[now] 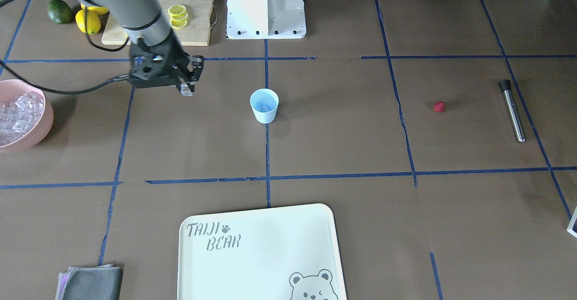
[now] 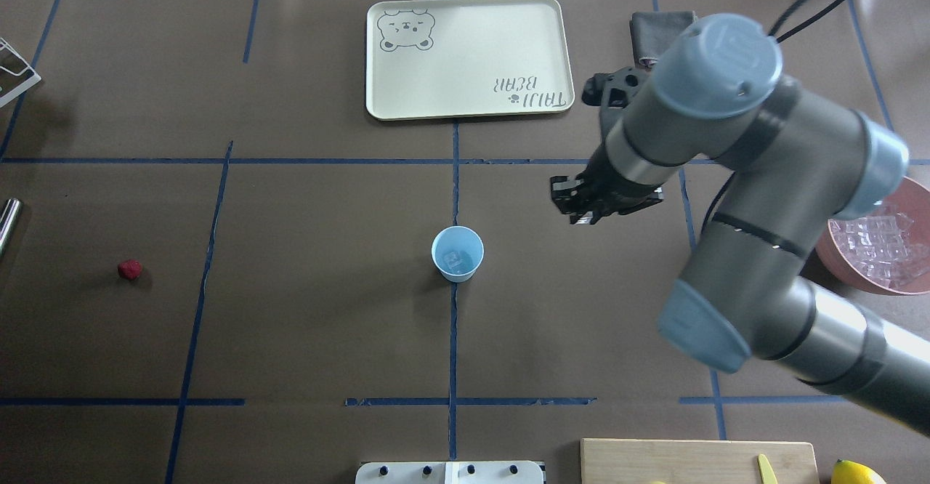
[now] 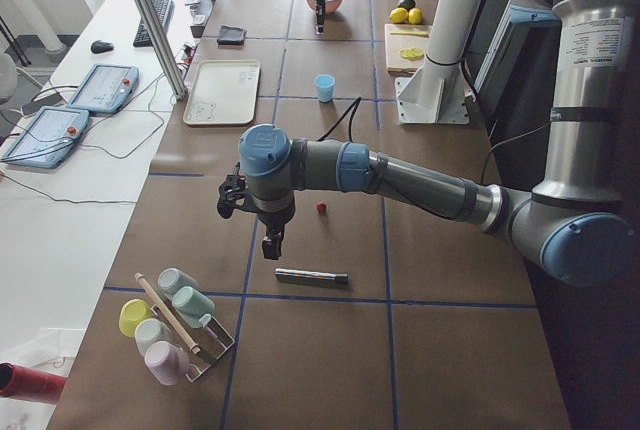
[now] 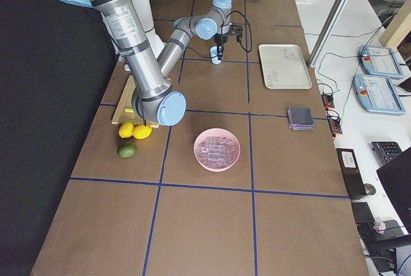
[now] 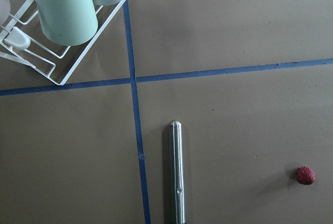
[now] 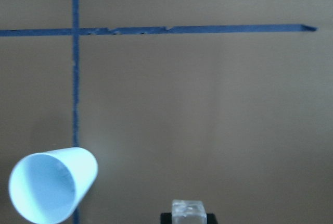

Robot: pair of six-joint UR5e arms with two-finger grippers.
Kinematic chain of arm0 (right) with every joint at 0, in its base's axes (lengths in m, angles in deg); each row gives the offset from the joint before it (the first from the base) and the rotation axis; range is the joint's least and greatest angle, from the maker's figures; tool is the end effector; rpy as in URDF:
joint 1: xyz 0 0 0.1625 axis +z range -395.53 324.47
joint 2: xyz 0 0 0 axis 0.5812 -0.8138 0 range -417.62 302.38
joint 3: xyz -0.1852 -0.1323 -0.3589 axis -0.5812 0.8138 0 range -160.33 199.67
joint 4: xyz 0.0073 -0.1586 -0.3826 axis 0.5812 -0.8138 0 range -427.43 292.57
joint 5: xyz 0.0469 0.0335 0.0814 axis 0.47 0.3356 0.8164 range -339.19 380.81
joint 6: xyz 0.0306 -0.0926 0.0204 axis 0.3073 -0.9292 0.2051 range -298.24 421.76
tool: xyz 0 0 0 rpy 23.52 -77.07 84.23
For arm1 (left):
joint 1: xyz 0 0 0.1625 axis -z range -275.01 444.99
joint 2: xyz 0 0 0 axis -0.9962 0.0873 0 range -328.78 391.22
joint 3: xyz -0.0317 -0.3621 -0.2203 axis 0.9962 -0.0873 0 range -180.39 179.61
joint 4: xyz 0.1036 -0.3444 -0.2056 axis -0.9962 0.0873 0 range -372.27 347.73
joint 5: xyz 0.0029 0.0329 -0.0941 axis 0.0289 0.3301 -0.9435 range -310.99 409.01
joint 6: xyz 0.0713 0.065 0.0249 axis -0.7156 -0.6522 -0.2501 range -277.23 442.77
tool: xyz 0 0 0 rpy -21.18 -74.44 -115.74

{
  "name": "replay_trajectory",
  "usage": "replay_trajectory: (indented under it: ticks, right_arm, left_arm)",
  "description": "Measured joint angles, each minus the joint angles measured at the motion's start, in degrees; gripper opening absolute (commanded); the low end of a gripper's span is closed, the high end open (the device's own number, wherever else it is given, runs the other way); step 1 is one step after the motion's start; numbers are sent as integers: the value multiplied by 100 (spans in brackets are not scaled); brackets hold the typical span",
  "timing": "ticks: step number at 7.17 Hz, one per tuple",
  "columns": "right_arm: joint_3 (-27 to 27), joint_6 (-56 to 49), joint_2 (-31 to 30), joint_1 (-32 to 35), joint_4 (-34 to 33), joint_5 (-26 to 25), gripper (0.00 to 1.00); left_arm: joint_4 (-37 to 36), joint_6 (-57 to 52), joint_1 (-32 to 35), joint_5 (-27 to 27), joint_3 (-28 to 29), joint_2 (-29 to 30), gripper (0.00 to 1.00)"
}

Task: Mash ice and strawberries in cup
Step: 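Carry the ice cube with the right gripper over the light-blue cup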

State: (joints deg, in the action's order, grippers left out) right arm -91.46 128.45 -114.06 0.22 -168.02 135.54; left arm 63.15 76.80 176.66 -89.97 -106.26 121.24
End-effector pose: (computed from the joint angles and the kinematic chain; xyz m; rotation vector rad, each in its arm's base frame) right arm -0.4303 -0.4227 0.1922 0.0165 -0.8602 0.0375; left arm -0.0720 -0.4767 0.5432 0.0782 0.8518 0.0802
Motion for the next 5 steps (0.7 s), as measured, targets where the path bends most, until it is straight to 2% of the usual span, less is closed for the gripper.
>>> replay_trajectory:
  ticks: [2, 3, 5]
  right_arm:
    - [967, 875, 1095, -660, -60, -611, 0]
    - [1220, 1027, 1314, -817, -55, -760, 0]
    - [1393, 1116, 1428, -917, -49, -846, 0]
  left_arm:
    - [0, 0, 0, 3, 7, -2, 100]
    - [0, 0, 0, 3, 10, -2, 100]
    - [0, 0, 0, 3, 13, -2, 100]
